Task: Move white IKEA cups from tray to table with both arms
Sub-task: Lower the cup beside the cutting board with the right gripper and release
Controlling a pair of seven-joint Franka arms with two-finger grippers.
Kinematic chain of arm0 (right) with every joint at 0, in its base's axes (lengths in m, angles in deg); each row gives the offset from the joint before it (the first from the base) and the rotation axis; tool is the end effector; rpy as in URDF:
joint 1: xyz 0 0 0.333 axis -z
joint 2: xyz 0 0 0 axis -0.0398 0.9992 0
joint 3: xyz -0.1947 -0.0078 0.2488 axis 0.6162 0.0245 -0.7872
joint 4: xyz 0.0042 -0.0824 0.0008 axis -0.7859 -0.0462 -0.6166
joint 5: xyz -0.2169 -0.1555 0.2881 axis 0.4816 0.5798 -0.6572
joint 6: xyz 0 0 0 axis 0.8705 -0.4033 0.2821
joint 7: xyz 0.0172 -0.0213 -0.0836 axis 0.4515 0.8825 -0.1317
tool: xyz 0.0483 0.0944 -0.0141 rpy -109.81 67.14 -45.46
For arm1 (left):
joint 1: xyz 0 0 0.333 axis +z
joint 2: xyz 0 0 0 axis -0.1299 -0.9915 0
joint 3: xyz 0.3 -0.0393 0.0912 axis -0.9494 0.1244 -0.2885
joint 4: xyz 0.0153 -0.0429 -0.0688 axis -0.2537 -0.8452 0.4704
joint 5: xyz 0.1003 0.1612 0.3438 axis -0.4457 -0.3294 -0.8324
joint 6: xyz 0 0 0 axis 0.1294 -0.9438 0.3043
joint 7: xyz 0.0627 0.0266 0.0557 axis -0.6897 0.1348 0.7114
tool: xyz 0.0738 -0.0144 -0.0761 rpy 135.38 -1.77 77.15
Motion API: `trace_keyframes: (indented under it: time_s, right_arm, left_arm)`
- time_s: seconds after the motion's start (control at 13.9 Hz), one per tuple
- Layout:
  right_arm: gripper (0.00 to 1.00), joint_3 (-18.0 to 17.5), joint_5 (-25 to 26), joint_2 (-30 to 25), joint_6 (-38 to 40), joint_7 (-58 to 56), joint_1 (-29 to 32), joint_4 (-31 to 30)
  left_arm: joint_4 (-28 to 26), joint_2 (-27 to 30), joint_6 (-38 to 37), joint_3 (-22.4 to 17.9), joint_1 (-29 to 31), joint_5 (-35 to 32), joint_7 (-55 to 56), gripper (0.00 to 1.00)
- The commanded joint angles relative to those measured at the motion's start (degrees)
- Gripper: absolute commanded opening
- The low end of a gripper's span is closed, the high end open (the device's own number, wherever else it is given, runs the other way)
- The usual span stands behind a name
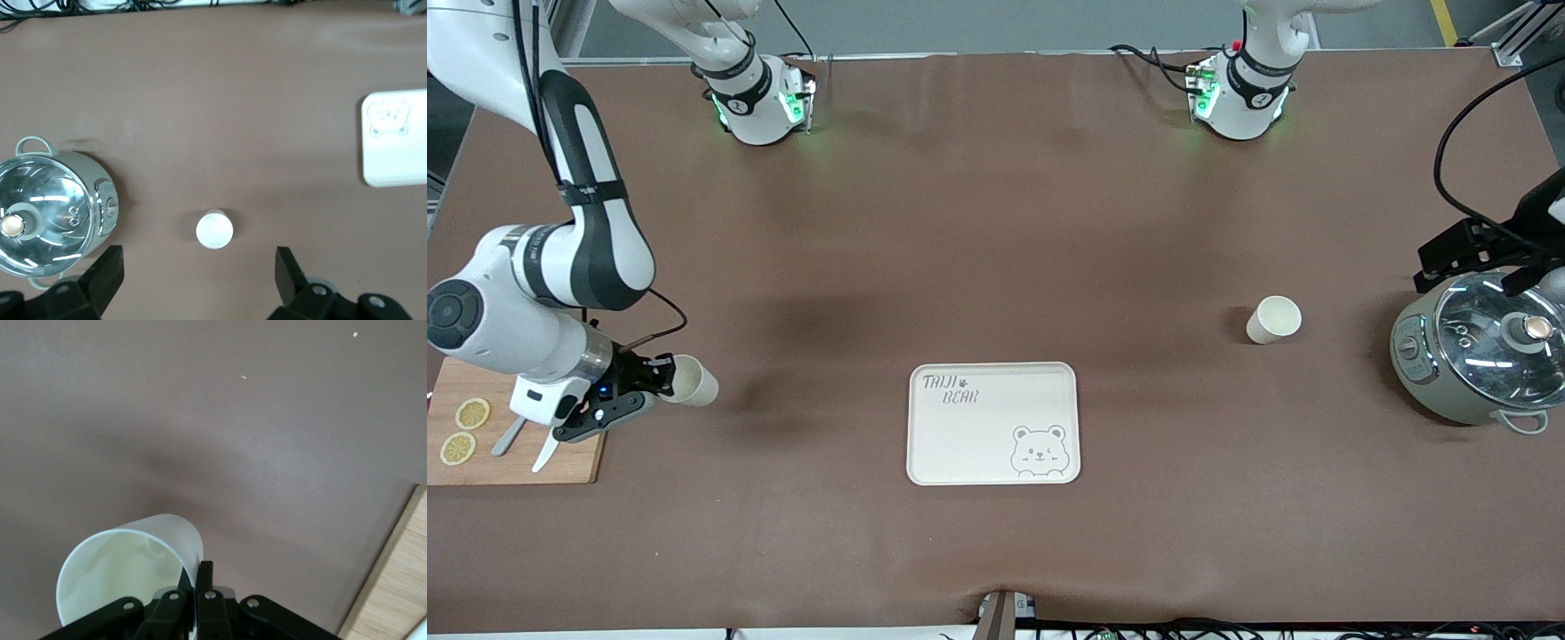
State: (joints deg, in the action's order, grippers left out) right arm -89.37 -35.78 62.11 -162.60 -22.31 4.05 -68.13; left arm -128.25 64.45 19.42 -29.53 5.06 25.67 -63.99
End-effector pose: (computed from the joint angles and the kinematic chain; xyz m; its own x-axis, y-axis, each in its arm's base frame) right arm 0.6523 -0.0163 0.3223 0.9123 0.4081 0.0343 0.4091 -0.9120 -0.0293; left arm 0.6020 -0.0260 0.6456 0.9936 -0.0777 0.0822 -0.0789 -0.9968 0.0121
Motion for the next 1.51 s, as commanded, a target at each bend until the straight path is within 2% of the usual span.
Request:
trace_keyframes:
  time_s: [0.0,0.14,0.65,1.44]
  right_arm:
    - [0.00,-0.57,-1.00,-1.80,-1.95,-0.98,0.60,-3.01]
    - [0.00,-0.57,-1.00,-0.75,-2.82,-0.98,0.78,-3.01]
    - [0.00,-0.57,-1.00,2.06,-9.23,-1.07,1.31,-5.37]
    - [0.00,-0.66,-1.00,3.56,-18.02,-0.80,0.16,-9.50]
  left_arm:
    - [-0.70,1.92,-2.83,-1.29,-1.02,-0.98,-3.37,1.00]
    - [-1.84,3.16,-5.03,-1.03,-0.67,-0.46,-2.76,1.00]
    - [-1.76,2.20,-4.86,-0.77,-1.46,-0.19,0.40,1.00]
    - [-2.11,2.81,-3.99,4.24,-1.20,-0.81,0.05,1.00]
